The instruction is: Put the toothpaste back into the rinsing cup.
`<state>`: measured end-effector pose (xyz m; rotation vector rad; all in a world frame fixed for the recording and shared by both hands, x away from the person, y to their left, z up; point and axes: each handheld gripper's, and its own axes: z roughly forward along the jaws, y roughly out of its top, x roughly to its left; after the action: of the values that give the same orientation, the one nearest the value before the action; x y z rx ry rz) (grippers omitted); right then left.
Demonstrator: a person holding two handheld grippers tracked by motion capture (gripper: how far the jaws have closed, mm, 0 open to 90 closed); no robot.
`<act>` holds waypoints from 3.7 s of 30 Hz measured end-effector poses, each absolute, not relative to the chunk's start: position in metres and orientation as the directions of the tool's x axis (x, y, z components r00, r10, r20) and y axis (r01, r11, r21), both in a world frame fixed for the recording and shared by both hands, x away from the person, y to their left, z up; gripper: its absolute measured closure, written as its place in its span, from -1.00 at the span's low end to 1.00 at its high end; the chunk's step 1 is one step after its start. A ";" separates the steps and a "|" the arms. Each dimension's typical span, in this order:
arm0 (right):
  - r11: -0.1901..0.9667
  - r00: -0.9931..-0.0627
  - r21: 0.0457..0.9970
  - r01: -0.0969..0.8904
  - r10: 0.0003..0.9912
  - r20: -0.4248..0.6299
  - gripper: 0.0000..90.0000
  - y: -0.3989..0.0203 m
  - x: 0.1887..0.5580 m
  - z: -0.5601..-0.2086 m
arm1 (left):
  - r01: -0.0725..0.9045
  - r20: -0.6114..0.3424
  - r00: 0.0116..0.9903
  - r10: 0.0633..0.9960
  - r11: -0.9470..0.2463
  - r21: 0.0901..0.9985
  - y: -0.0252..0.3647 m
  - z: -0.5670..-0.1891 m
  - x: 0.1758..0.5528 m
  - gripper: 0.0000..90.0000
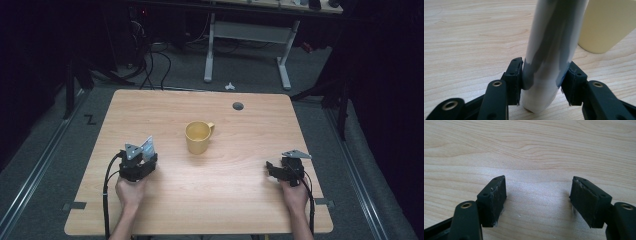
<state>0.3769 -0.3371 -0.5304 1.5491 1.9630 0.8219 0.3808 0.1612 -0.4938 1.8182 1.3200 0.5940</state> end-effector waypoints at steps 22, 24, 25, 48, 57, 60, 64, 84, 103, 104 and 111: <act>0.169 -0.225 0.723 0.670 0.974 -0.020 -0.35 -0.337 0.377 -0.530 | 0.555 -0.048 0.393 0.918 -0.196 0.809 0.163 -0.491 0.381 0.42; 0.169 -0.224 0.723 0.670 0.974 -0.020 -0.35 -0.337 0.377 -0.530 | 0.554 -0.049 0.396 0.917 -0.196 0.809 0.163 -0.491 0.380 0.43; 0.169 -0.225 0.723 0.670 0.974 -0.020 -0.35 -0.337 0.377 -0.530 | 0.552 -0.049 0.397 0.917 -0.196 0.811 0.162 -0.491 0.380 0.43; 0.169 -0.225 0.723 0.670 0.974 -0.020 -0.35 -0.337 0.377 -0.530 | 0.542 -0.076 0.444 0.893 -0.200 0.816 0.162 -0.477 0.376 0.43; 0.169 -0.224 0.723 0.670 0.974 -0.020 -0.35 -0.337 0.377 -0.530 | 0.532 -0.077 0.473 0.878 -0.215 0.819 0.158 -0.468 0.376 0.43; 0.169 -0.224 0.723 0.670 0.974 -0.019 -0.35 -0.337 0.377 -0.530 | 0.534 -0.073 0.480 0.874 -0.225 0.815 0.156 -0.466 0.377 0.43; 0.169 -0.225 0.723 0.670 0.974 -0.020 -0.35 -0.337 0.377 -0.530 | 0.533 -0.084 0.485 0.870 -0.218 0.818 0.155 -0.463 0.378 0.43; 0.168 -0.224 0.723 0.670 0.974 -0.019 -0.35 -0.337 0.377 -0.530 | 0.532 -0.106 0.520 0.847 -0.224 0.816 0.148 -0.446 0.386 0.43; 0.169 -0.224 0.723 0.670 0.974 -0.020 -0.35 -0.337 0.377 -0.530 | 0.514 -0.128 0.553 0.823 -0.216 0.830 0.143 -0.433 0.388 0.43; 0.169 -0.224 0.723 0.670 0.974 -0.020 -0.35 -0.337 0.377 -0.530 | 0.512 -0.128 0.555 0.822 -0.216 0.831 0.143 -0.432 0.388 0.43; 0.168 -0.224 0.723 0.670 0.974 -0.019 -0.35 -0.337 0.377 -0.530 | 0.505 -0.119 0.570 0.813 -0.234 0.831 0.136 -0.426 0.391 0.43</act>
<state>0.3769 -0.3371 -0.5304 1.5494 1.9631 0.8221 0.3909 0.1364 -0.4263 1.8984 1.0657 0.4276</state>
